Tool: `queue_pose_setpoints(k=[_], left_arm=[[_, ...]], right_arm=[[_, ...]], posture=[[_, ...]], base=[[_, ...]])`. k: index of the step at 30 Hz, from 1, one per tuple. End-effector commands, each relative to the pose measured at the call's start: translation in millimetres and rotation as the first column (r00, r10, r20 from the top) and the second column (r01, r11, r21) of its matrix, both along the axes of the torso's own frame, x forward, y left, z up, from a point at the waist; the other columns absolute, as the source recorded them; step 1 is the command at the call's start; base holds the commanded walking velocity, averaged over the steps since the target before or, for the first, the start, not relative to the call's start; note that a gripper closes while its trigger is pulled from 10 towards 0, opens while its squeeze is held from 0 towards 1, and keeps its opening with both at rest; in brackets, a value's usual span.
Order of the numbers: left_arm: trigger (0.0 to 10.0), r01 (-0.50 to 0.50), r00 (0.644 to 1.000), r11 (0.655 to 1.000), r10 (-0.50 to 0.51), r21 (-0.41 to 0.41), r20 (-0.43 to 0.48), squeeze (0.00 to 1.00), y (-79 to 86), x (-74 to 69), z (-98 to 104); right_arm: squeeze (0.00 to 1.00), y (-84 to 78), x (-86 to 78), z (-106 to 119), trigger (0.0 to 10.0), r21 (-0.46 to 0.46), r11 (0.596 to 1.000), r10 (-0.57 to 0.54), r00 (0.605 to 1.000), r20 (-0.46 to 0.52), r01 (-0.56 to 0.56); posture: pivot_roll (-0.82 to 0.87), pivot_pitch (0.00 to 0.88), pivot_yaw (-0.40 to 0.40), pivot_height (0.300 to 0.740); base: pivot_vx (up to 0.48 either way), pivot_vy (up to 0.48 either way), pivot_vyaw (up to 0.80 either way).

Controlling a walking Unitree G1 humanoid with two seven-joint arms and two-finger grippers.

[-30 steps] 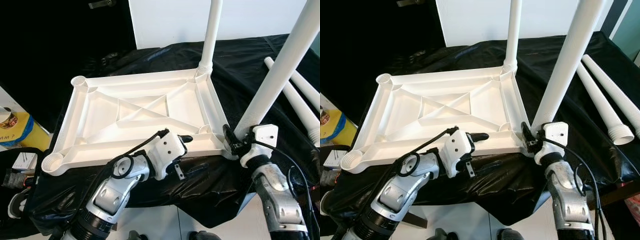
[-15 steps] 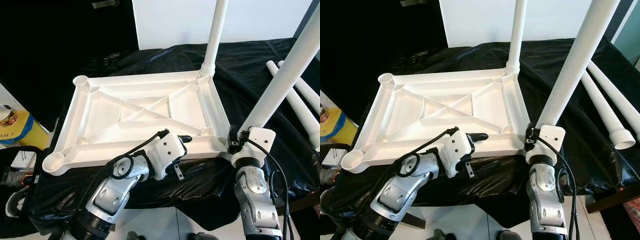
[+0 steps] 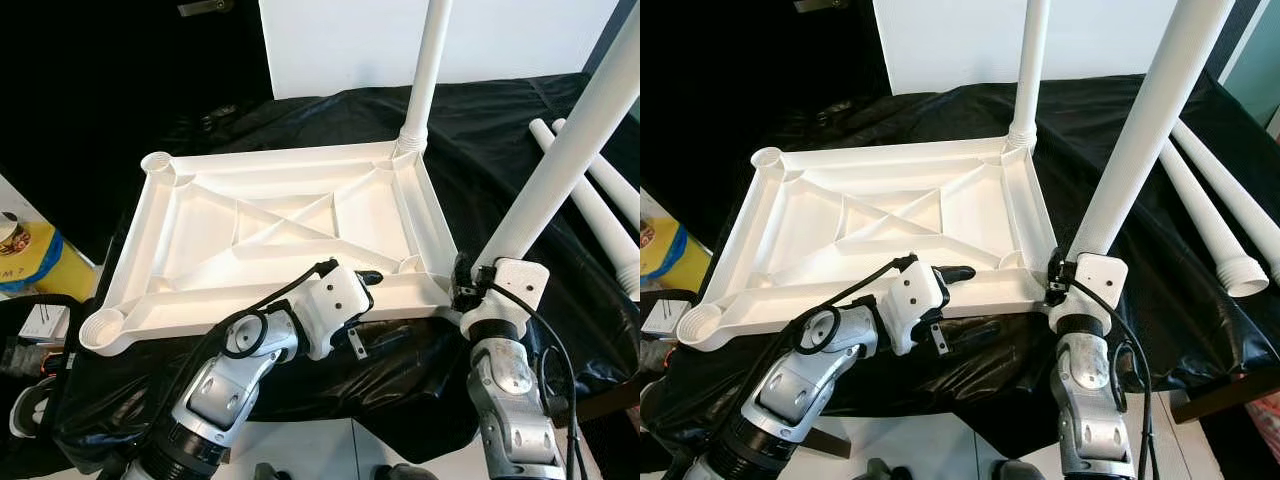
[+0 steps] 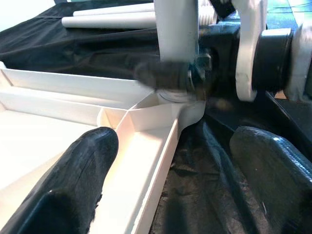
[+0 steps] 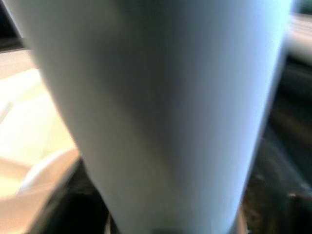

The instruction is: Building children table

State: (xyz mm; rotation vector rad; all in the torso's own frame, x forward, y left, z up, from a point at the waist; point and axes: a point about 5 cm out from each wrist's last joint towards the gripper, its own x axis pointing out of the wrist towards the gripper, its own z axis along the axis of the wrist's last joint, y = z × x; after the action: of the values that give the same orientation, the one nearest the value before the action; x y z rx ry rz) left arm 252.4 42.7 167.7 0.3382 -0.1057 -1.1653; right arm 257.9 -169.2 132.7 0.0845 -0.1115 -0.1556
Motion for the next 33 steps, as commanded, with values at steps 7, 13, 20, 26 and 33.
queue_pose_setpoints(k=[7, 13, 20, 26, 33], left_arm=[[10.0, -0.038, 0.999, 0.999, 0.038, -0.002, 0.011, 0.00, 0.1, 2.0, -2], [10.0, -0.037, 0.999, 0.999, 0.037, 0.001, 0.011, 0.00, 1.6, 3.5, -1], [10.0, -0.045, 0.999, 0.999, 0.044, 0.012, 0.022, 0.00, 6.7, 8.7, 0], [10.0, -0.070, 0.997, 0.998, 0.070, -0.006, 0.021, 0.00, 9.3, 13.3, 4], [10.0, -0.059, 0.998, 0.998, 0.059, -0.007, 0.017, 0.00, 7.3, 11.1, 2]], right_arm=[[1.00, -13.1, -1.3, 6, 10.0, -0.017, 0.983, 0.184, 0.982, 0.032, -0.184], [1.00, -21.9, -0.6, 14, 10.0, -0.079, 0.944, 0.325, 0.945, 0.044, -0.321], [0.00, -32.1, 9.0, 28, 10.0, -0.198, 0.847, 0.505, 0.863, 0.013, -0.493], [0.00, -34.0, 20.6, 30, 10.0, -0.235, 0.809, 0.549, 0.835, -0.021, -0.538], [0.00, -33.2, 23.4, 23, 0.0, -0.243, 0.755, 0.614, 0.787, -0.065, -0.609]], posture=[[-0.19, 0.150, 0.065, 0.740], [-0.19, 0.154, 0.066, 0.740], [-0.18, 0.147, 0.060, 0.740], [-0.18, 0.144, 0.055, 0.740], [-0.18, 0.141, 0.052, 0.740]], base=[[0.000, 0.000, 0.00], [0.000, 0.000, 0.00], [0.000, 0.000, 0.00], [0.000, 0.000, 0.00], [0.000, 0.000, 0.00]])
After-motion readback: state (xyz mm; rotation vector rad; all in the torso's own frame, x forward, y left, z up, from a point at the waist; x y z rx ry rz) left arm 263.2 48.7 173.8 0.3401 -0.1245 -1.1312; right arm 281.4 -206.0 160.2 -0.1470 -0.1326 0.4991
